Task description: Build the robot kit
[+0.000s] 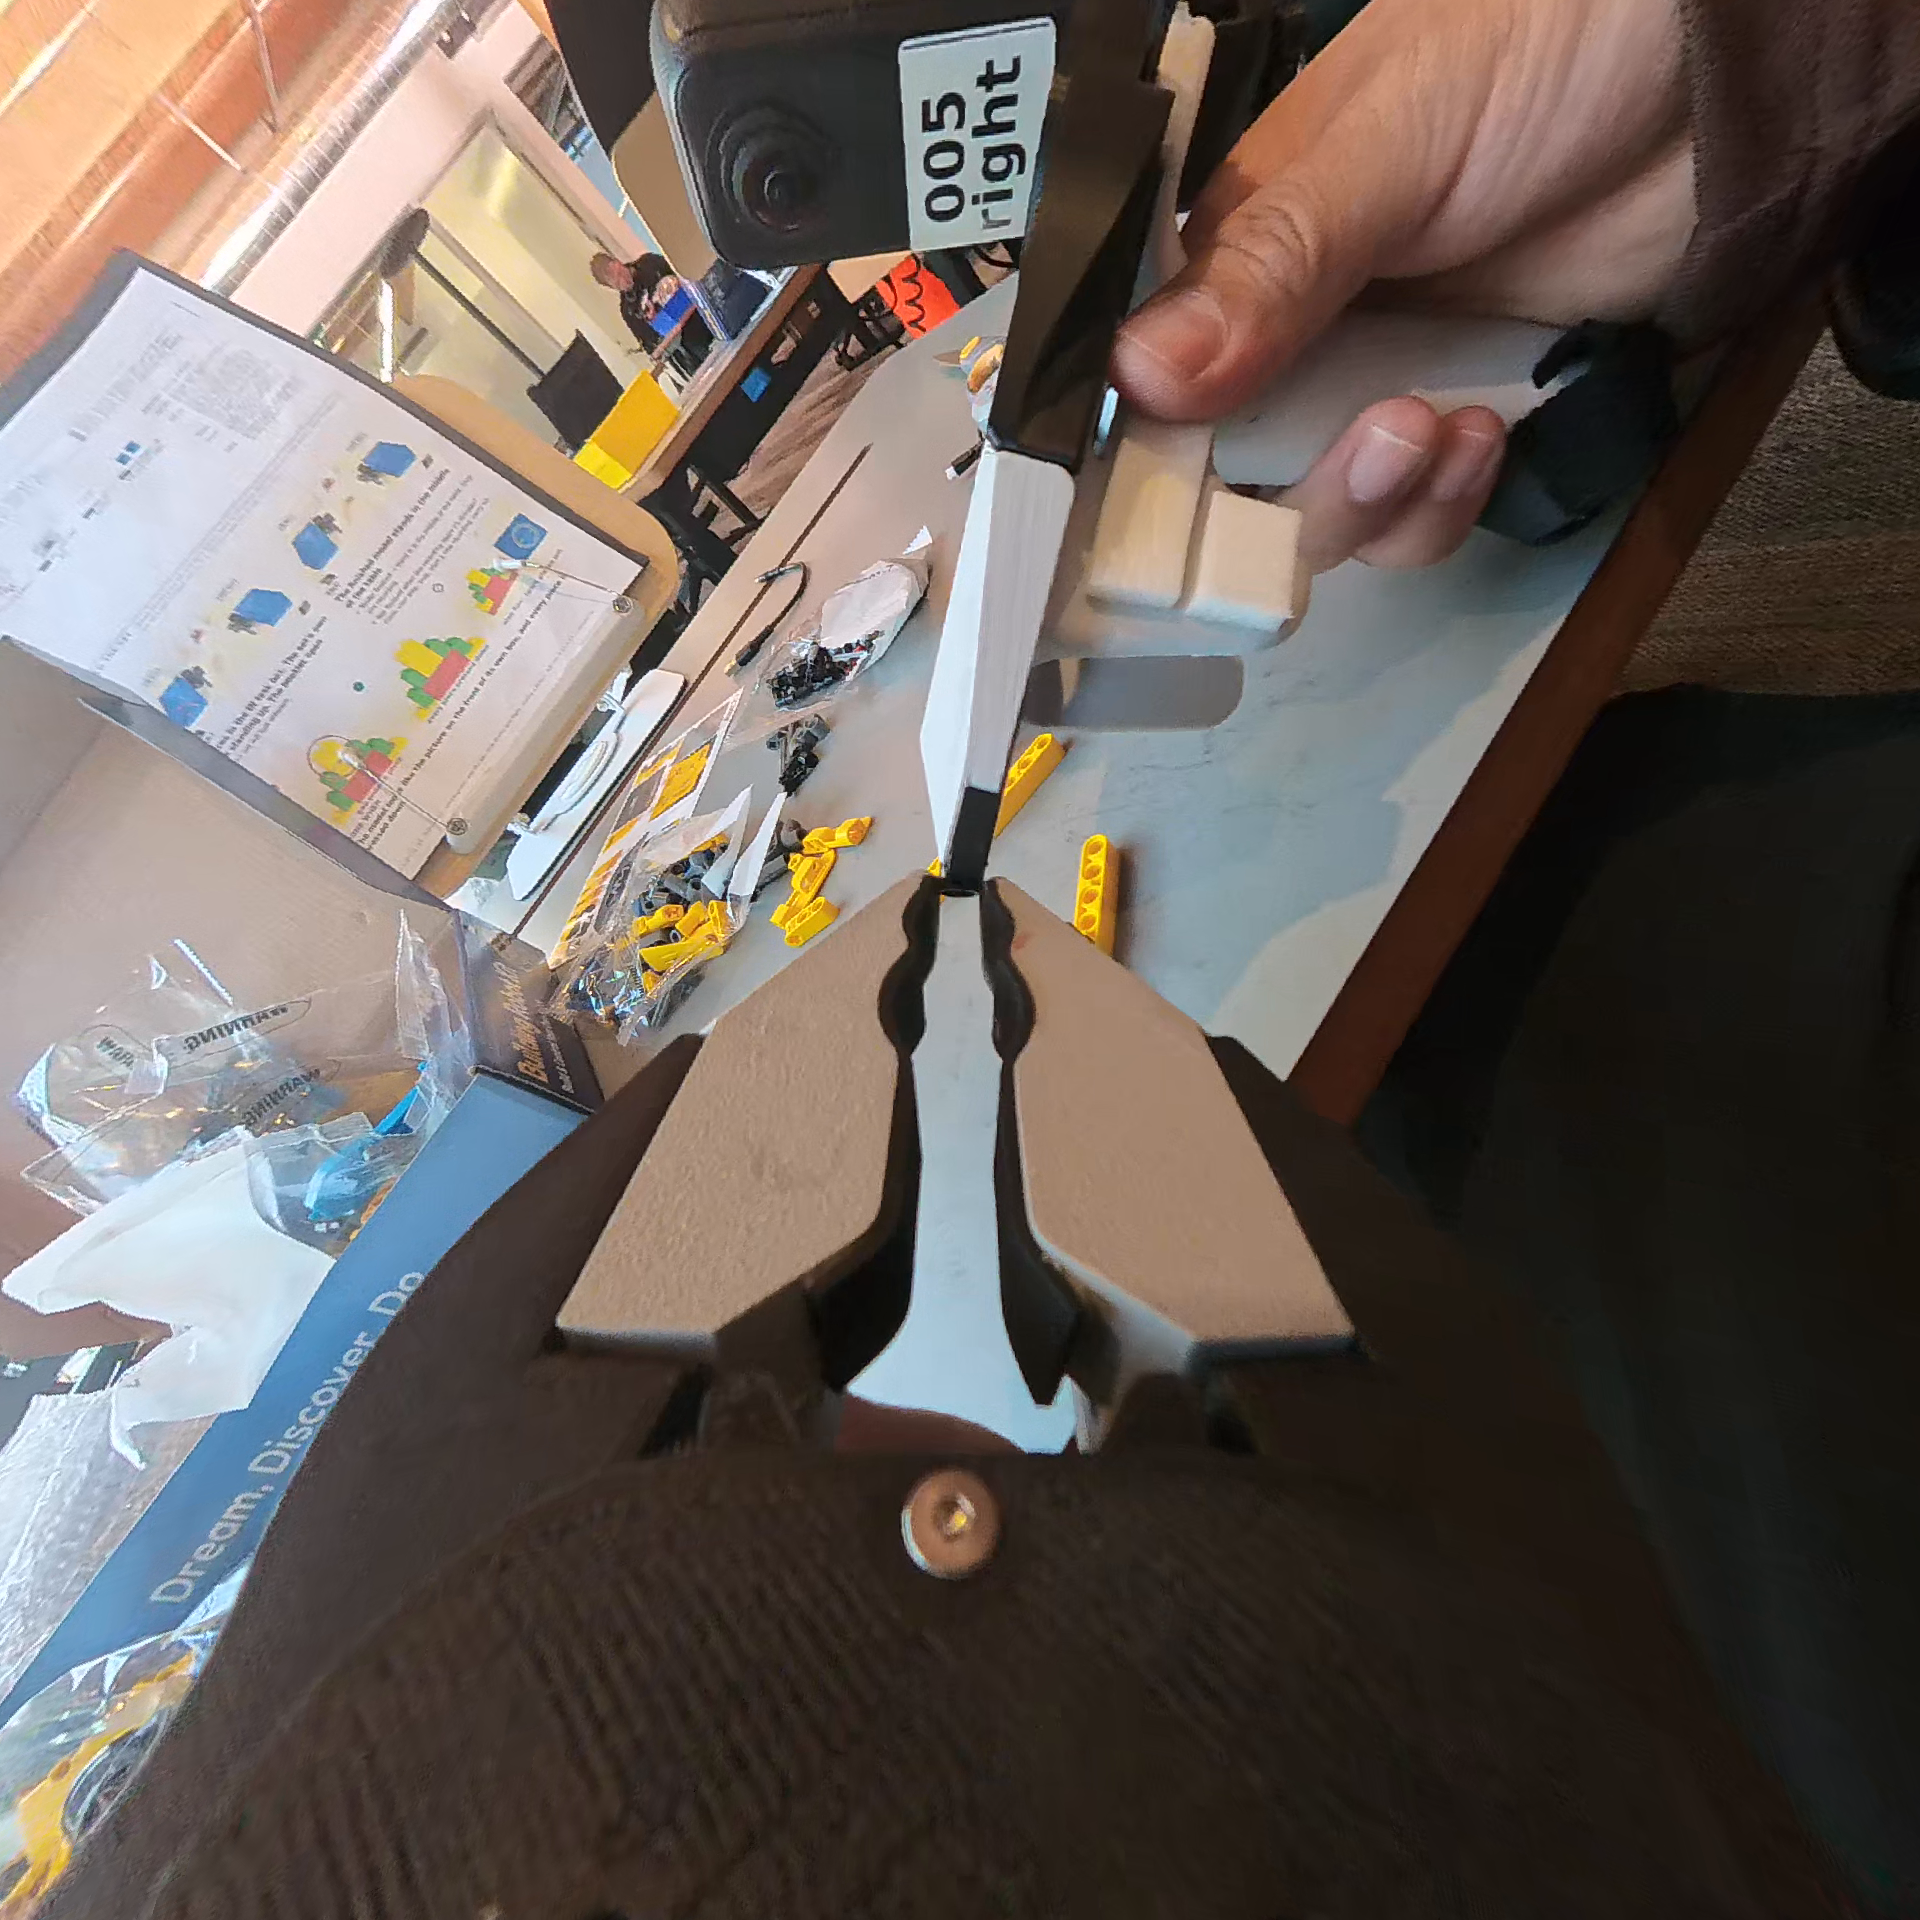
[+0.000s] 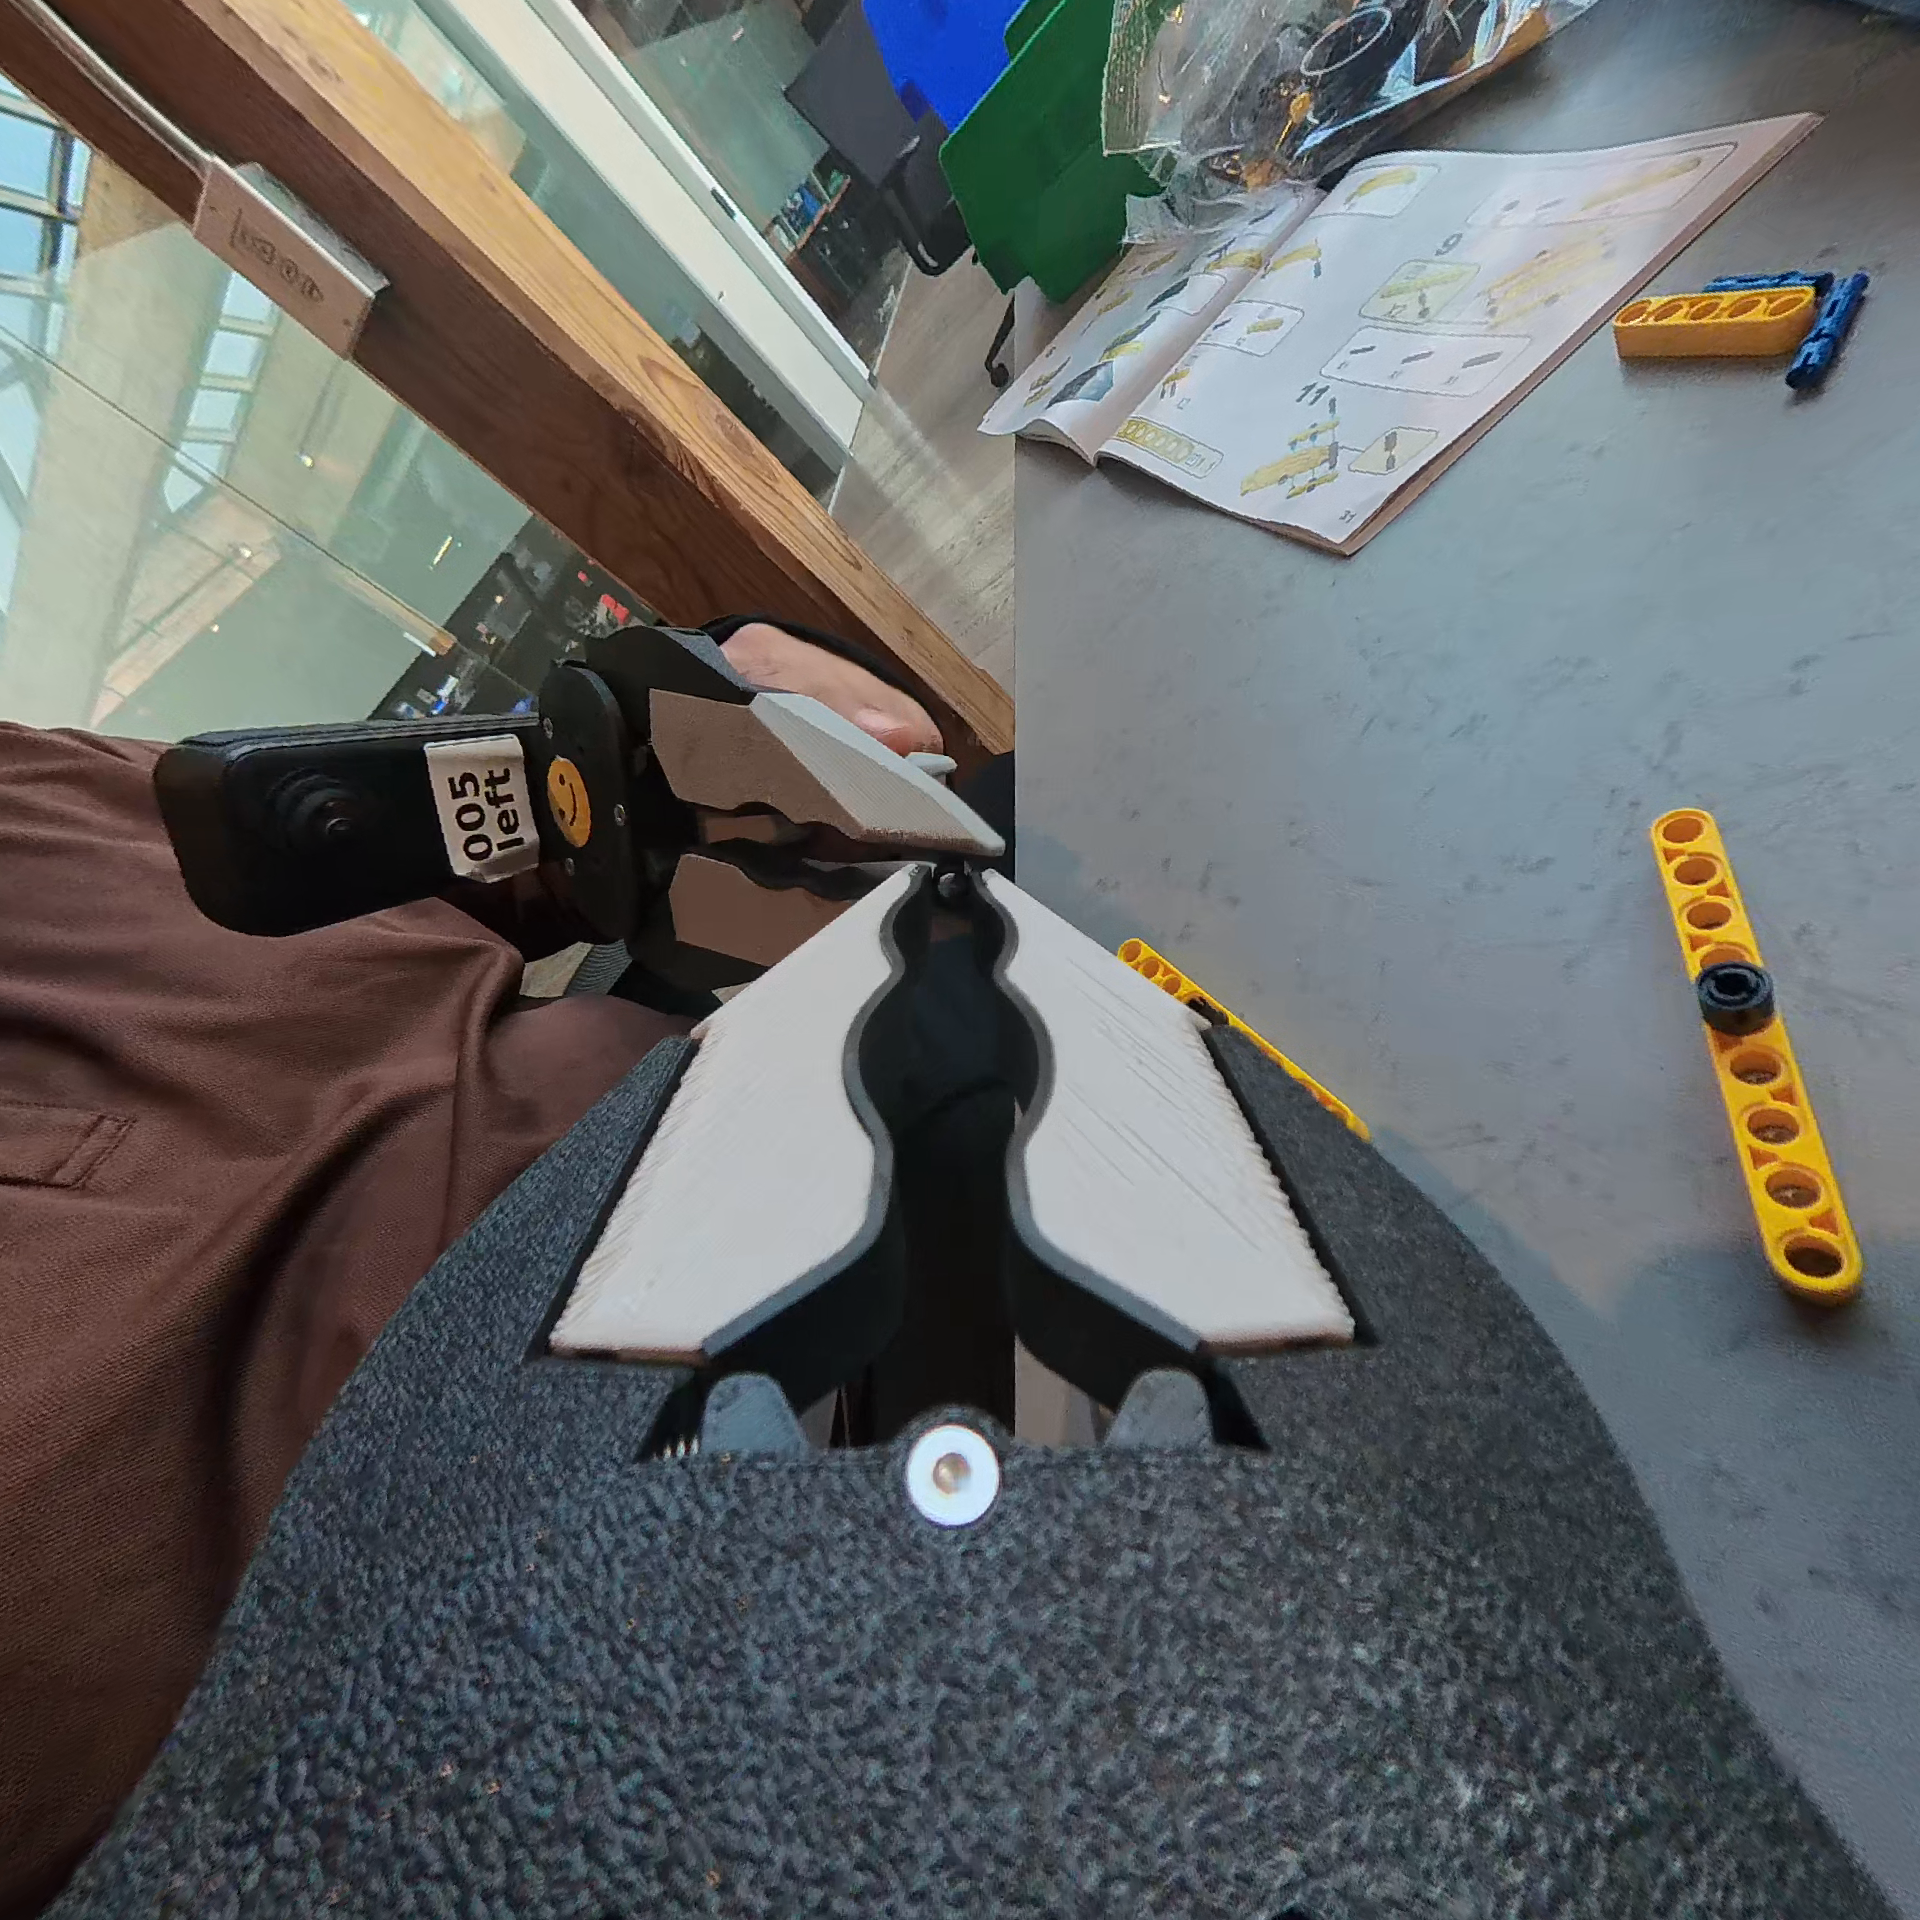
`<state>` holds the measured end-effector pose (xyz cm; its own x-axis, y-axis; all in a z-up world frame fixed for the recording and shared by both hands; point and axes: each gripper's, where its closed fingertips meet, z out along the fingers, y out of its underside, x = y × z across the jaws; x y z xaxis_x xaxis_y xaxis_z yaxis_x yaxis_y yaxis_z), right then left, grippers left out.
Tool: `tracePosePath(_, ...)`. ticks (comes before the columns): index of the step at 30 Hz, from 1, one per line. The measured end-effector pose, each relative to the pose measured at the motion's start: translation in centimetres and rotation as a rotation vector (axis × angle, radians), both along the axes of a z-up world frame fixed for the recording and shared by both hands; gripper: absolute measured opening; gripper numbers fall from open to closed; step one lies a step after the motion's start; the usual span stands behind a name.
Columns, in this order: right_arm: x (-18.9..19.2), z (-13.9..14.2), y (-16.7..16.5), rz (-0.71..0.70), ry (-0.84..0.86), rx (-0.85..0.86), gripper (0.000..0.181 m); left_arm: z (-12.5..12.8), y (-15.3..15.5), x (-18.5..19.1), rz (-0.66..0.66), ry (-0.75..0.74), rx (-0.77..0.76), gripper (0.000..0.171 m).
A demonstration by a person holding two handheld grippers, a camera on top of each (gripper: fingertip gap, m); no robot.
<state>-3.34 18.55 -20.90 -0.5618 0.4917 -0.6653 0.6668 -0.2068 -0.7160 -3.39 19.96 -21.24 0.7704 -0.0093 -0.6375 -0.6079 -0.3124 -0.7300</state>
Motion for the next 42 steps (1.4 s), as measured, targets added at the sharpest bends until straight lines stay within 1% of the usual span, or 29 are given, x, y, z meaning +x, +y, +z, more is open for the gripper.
tracePosePath(3,0.0,-0.1,0.0,-0.004,0.003,0.012,0.007,-0.2,0.0,-0.1,-0.012,-0.005,-0.009,0.004)
tracePosePath(7,-0.5,-0.4,0.4,-0.036,0.034,0.059,0.007,-0.6,0.1,-0.5,0.004,-0.145,0.014,0.004)
tracePosePath(10,-0.6,-0.4,0.6,-0.051,0.054,0.096,0.007,-0.8,0.2,-0.8,0.020,-0.190,0.019,0.004)
tracePosePath(14,-0.7,-0.3,0.8,-0.055,0.077,0.109,0.003,-1.1,0.2,-1.1,0.032,-0.201,0.015,0.004)
tracePosePath(18,-0.9,-0.4,1.2,-0.077,0.061,0.106,0.010,-1.0,0.2,-1.2,0.035,-0.201,0.025,0.003)
tracePosePath(23,-0.7,-0.5,0.8,-0.056,0.063,0.110,0.008,-0.7,0.2,-0.9,0.027,-0.188,0.037,0.003)
tracePosePath(28,-0.8,-0.5,0.7,-0.066,0.078,0.146,0.005,-0.6,0.2,-0.9,0.033,-0.184,0.043,0.004)
tracePosePath(42,-0.9,-0.4,0.6,-0.070,0.062,0.117,0.005,-0.6,0.2,-0.9,0.050,-0.176,0.055,0.004)
